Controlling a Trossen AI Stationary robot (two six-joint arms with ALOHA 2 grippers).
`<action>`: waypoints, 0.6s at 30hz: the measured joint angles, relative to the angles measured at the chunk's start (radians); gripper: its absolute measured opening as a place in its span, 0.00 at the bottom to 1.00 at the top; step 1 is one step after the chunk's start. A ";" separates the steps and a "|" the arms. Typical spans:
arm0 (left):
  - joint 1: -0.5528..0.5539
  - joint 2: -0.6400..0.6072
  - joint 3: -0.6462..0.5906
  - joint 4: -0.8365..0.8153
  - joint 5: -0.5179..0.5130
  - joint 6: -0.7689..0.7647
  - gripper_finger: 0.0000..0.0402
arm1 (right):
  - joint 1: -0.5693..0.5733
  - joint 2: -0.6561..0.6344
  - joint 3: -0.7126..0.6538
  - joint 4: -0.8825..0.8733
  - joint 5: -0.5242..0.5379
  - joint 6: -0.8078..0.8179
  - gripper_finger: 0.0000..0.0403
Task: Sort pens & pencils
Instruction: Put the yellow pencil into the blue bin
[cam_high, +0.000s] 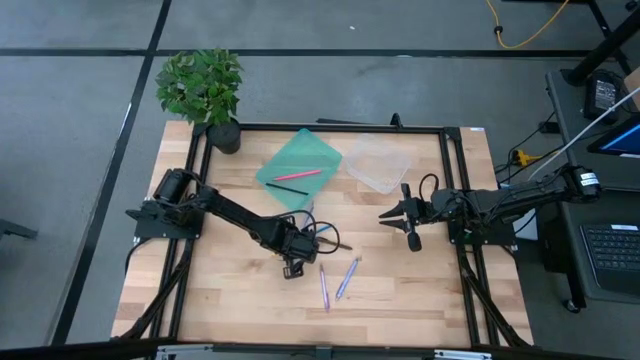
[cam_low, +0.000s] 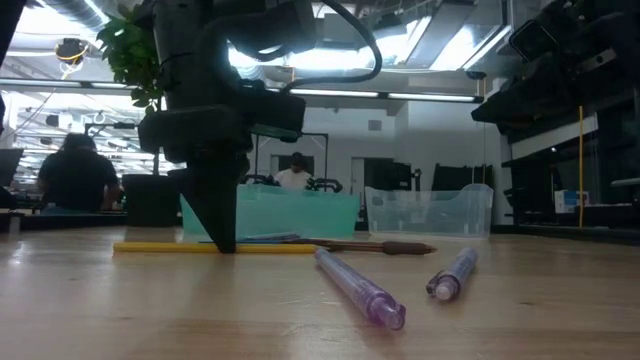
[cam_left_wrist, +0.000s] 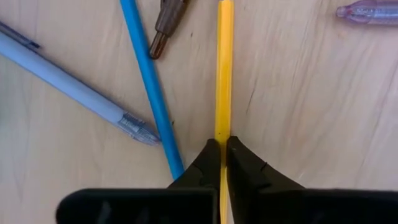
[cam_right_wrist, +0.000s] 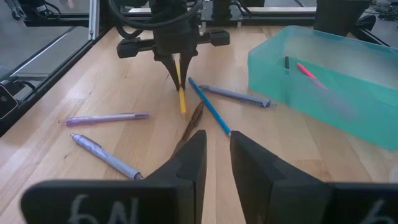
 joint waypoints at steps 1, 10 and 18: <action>0.000 -0.003 0.000 0.000 0.000 0.004 0.00 | 0.000 0.000 0.000 0.000 0.000 0.000 0.19; -0.002 -0.049 -0.008 -0.006 -0.014 0.036 0.00 | 0.000 0.000 0.000 -0.001 0.000 0.001 0.18; -0.002 -0.067 -0.008 -0.012 -0.031 0.067 0.01 | 0.000 0.000 0.000 -0.022 0.000 0.002 0.19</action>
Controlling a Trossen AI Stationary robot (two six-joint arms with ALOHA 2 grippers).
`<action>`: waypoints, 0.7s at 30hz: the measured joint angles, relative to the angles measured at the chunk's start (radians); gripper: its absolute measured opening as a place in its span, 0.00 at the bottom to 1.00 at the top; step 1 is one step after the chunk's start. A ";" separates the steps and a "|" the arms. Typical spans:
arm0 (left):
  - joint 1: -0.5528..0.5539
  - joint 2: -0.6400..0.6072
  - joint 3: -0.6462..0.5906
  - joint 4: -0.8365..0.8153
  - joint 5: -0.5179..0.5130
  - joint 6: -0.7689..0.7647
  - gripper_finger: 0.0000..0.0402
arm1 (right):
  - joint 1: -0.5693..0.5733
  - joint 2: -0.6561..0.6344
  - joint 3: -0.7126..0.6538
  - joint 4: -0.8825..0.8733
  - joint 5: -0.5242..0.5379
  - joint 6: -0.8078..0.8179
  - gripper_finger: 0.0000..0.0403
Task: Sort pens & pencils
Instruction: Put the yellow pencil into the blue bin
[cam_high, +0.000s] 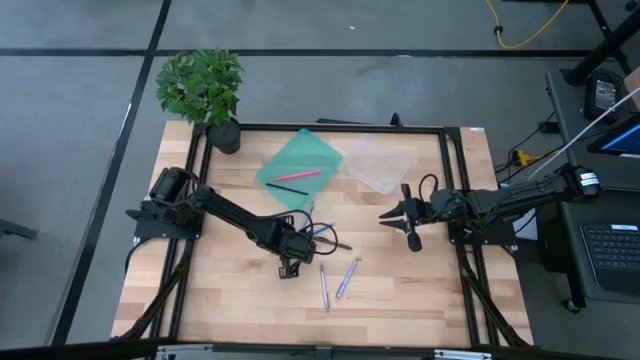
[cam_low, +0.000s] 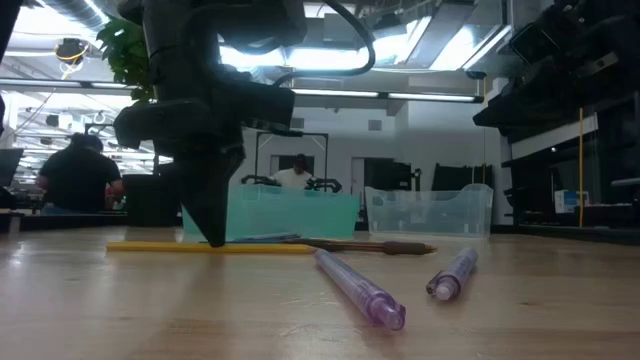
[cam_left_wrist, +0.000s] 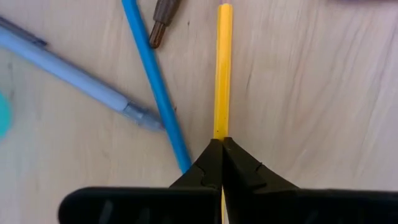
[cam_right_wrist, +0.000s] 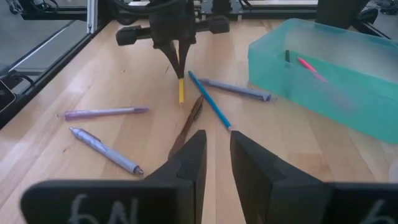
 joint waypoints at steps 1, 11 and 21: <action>-0.002 -0.004 -0.001 -0.007 -0.005 0.003 0.01 | 0.000 0.000 0.000 0.000 0.000 0.000 0.19; -0.015 -0.047 0.003 0.024 -0.034 0.020 0.00 | 0.000 0.000 0.000 -0.007 0.000 0.001 0.19; -0.009 -0.052 0.003 -0.023 -0.031 -0.087 0.00 | 0.000 0.000 0.000 -0.009 0.000 0.005 0.19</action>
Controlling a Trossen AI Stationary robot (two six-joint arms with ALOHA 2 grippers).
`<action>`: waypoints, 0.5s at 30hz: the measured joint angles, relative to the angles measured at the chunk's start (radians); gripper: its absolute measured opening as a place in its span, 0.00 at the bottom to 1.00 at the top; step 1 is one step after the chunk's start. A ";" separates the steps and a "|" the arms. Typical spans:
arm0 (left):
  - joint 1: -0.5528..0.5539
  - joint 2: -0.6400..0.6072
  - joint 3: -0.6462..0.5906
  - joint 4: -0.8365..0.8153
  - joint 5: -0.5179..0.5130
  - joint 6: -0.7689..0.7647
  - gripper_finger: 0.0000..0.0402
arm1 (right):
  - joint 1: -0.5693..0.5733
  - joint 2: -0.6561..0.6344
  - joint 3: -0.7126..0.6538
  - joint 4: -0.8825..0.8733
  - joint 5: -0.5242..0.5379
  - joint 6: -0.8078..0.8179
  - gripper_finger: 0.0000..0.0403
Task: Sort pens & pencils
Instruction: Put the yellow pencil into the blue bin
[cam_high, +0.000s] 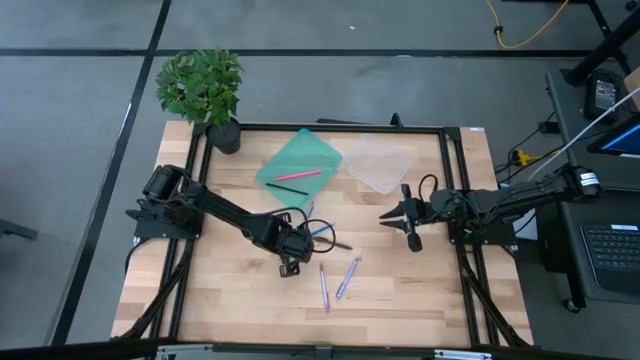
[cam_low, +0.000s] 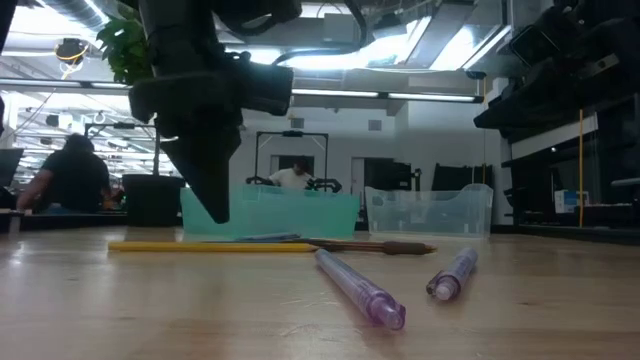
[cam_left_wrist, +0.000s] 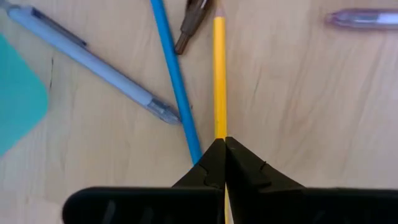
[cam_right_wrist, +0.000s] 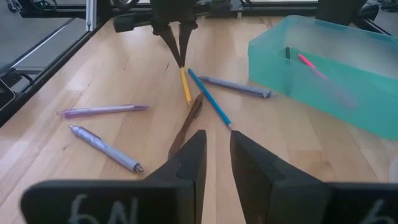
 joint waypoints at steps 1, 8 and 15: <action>0.001 0.000 0.000 0.002 0.000 -0.005 0.00 | 0.000 0.000 0.000 0.000 0.000 0.000 0.19; -0.001 0.000 0.000 0.017 -0.001 -0.009 0.06 | 0.000 0.000 0.000 0.000 0.000 0.000 0.18; 0.000 0.000 0.000 0.027 -0.001 -0.024 0.19 | 0.000 0.000 0.000 0.000 0.000 0.000 0.18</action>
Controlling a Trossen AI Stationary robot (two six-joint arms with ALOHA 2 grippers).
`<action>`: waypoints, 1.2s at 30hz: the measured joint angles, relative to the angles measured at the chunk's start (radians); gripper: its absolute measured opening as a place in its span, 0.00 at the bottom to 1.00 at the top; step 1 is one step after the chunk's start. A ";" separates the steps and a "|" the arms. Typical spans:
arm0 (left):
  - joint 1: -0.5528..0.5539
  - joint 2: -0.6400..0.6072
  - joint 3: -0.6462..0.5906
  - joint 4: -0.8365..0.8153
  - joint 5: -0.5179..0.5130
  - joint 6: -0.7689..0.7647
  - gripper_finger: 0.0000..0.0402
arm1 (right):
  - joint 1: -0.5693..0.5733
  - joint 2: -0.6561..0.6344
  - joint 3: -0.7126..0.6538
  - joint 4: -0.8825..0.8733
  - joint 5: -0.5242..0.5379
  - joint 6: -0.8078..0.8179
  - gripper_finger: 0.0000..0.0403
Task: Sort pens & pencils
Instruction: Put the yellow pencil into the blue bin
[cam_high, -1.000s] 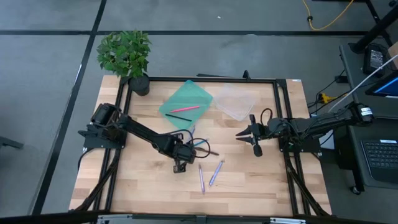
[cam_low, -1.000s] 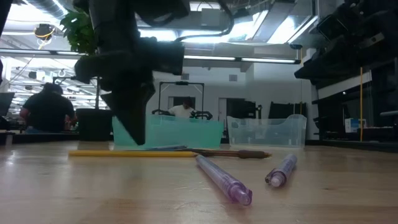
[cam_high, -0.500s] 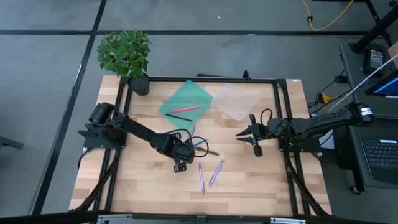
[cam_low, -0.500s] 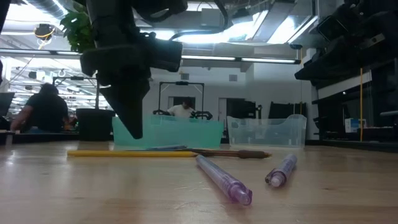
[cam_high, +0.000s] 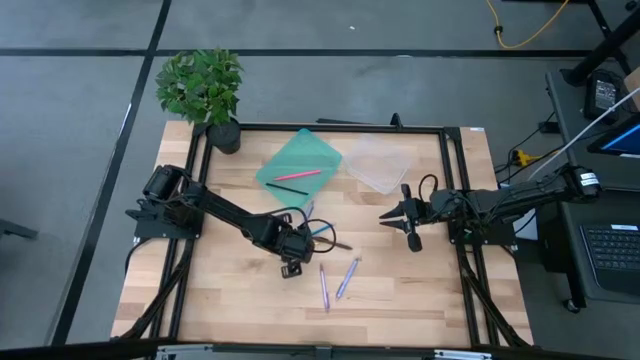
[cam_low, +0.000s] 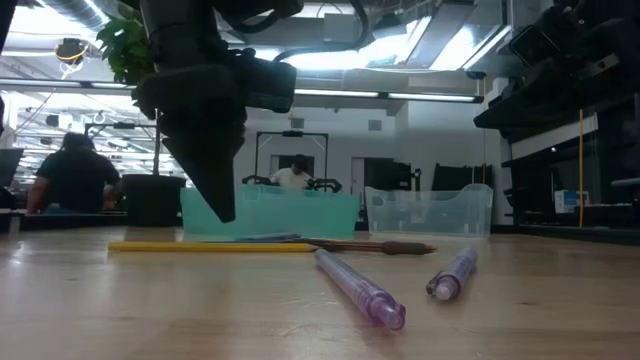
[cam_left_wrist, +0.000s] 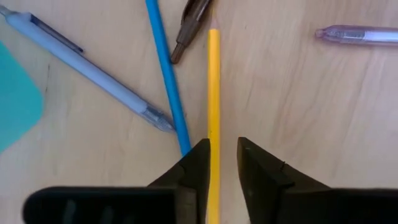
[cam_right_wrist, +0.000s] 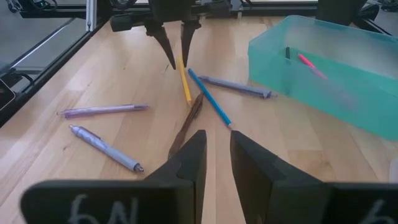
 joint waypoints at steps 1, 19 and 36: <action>0.000 0.000 0.001 0.000 0.011 -0.008 0.20 | 0.000 0.000 0.000 0.000 0.000 0.000 0.18; 0.008 0.081 0.007 -0.047 0.050 -0.029 0.20 | 0.000 0.000 0.000 -0.005 0.000 0.000 0.19; -0.069 0.084 0.024 -0.075 -0.048 -0.008 0.23 | 0.000 0.000 0.000 -0.013 0.000 0.000 0.19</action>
